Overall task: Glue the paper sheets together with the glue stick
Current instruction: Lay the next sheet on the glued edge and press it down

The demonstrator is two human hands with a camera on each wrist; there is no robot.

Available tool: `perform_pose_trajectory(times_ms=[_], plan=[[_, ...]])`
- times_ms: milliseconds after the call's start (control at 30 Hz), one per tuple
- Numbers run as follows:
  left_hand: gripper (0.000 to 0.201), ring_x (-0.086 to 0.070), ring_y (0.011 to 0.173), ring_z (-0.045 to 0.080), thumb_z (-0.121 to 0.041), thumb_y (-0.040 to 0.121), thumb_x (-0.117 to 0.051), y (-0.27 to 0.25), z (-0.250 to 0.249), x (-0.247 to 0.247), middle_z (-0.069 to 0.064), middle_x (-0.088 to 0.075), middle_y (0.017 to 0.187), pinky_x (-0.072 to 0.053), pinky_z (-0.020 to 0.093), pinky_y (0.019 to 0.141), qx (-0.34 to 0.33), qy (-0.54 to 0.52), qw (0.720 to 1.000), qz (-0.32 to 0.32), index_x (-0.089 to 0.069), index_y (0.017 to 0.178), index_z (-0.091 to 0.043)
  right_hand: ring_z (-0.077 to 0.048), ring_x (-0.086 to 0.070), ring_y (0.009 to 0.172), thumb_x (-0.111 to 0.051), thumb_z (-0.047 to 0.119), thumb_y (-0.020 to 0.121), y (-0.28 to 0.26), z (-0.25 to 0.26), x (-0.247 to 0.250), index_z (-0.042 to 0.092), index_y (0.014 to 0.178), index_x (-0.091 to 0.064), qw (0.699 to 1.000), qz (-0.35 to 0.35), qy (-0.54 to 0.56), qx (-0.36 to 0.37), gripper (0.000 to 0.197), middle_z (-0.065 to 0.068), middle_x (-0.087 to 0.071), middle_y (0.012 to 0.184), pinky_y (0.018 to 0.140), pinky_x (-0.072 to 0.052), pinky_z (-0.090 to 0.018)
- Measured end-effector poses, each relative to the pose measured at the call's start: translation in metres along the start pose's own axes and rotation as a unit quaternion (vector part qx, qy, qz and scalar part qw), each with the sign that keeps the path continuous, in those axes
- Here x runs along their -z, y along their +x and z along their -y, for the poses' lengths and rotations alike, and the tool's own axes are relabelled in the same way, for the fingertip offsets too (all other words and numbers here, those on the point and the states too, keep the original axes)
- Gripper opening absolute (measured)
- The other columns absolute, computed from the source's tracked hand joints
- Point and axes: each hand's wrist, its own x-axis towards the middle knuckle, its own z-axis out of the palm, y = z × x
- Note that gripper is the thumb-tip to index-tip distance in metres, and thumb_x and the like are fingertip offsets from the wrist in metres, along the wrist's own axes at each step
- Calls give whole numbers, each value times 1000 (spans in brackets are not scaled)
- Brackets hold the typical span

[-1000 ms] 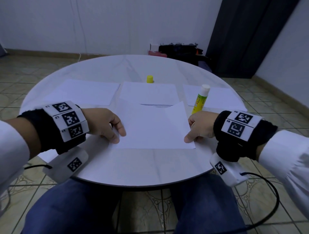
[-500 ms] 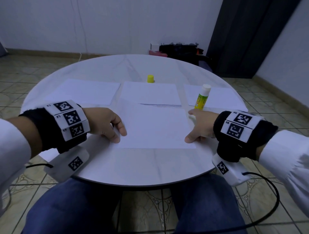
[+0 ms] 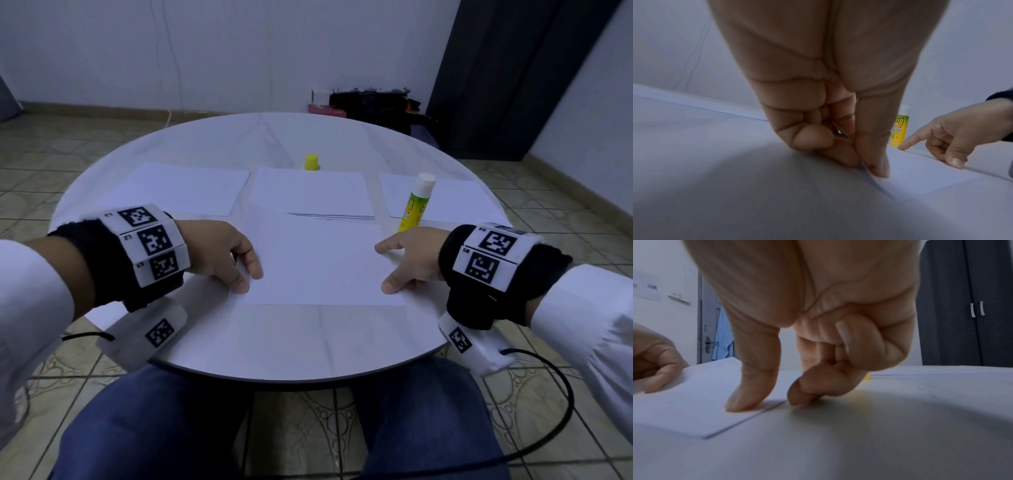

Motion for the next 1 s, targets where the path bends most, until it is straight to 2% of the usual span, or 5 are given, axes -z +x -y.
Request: perform_pose_trajectory(times_ms=[200,433,667,800,1000], plan=[[24,-52,55,9,-45,75,-76,-1,-8,7,4,-71,91,-41,19,55,49,141,988,40,-60,81,-27,-9,-44,62,-79,38,73,-3,3,7,28,142,-38,993,11,-115,19,81,8,-47,73,65,-40,-23],[60,-57,85,18,-62,73,-69,16,-83,13,0,-65,95,-41,20,63,44,297,954,15,-66,105,-11,-23,-51,120,-79,42,70,5,14,10,12,139,-43,968,40,-244,51,83,-3,-54,131,91,-42,-29],[76,-36,135,22,-66,67,-73,47,-161,-35,-1,-48,141,-30,31,102,-137,241,961,1,-52,133,-34,-12,-53,69,-75,27,79,15,19,11,12,111,-59,960,79,-253,92,39,0,-57,82,47,-36,-14],[122,-17,144,25,-73,63,-69,51,-144,-43,3,-14,158,-19,46,113,-70,276,959,9,-7,153,-19,-13,-49,68,-81,39,70,18,18,9,15,90,-53,953,85,-273,99,42,4,-54,79,57,-36,-23],[129,-10,147,20,-71,64,-70,26,-89,-14,1,1,161,-18,44,118,-15,316,948,23,3,153,-12,-13,-35,48,-82,42,66,21,15,8,9,70,-43,953,80,-278,94,51,1,-40,62,38,-28,-19]])
